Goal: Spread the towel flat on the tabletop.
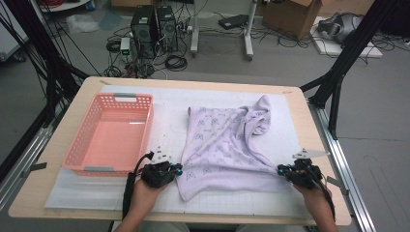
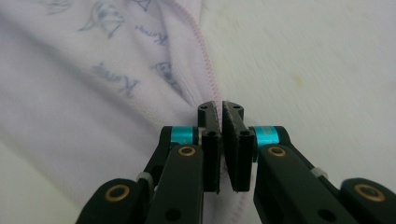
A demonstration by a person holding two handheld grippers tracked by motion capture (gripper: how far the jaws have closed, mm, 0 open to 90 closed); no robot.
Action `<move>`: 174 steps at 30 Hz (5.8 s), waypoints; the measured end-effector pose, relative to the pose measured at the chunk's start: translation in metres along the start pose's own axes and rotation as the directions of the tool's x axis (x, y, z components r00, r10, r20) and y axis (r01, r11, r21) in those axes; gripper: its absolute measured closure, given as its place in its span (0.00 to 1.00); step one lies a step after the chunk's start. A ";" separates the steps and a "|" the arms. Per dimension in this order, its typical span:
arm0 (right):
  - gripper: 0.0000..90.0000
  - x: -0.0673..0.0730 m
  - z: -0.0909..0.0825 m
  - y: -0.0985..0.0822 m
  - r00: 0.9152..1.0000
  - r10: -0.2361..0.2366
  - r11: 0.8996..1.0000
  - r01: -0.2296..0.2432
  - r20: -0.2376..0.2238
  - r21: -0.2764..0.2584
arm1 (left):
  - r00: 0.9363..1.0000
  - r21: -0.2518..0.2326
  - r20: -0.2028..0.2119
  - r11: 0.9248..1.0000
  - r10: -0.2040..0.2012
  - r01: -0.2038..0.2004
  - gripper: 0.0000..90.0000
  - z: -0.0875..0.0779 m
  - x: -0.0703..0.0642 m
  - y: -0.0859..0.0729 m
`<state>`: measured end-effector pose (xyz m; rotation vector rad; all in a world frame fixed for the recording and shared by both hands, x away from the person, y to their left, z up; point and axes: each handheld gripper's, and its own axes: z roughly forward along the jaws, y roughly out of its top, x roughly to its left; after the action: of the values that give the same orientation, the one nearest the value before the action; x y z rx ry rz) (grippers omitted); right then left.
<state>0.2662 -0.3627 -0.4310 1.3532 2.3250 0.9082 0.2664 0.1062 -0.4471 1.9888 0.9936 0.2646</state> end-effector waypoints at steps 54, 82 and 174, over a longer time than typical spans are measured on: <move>0.64 -0.015 -0.023 0.015 0.992 0.045 0.989 -0.060 -0.115 -0.132 | 0.997 -0.087 0.039 0.994 0.072 -0.069 0.53 0.010 -0.002 0.025; 0.95 -0.015 0.013 0.026 0.984 -0.079 0.993 0.064 0.158 0.096 | 0.996 -0.106 -0.068 0.993 -0.057 0.050 0.48 0.062 0.035 0.057; 0.55 -0.001 0.072 0.096 0.999 -0.020 0.993 0.025 0.041 -0.113 | 0.993 0.093 0.079 0.991 0.087 -0.094 0.96 0.073 0.012 0.078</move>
<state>0.3698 -0.3033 -0.4228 1.2846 2.2184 0.9819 0.3548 0.0465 -0.4314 2.1192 0.8845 0.1927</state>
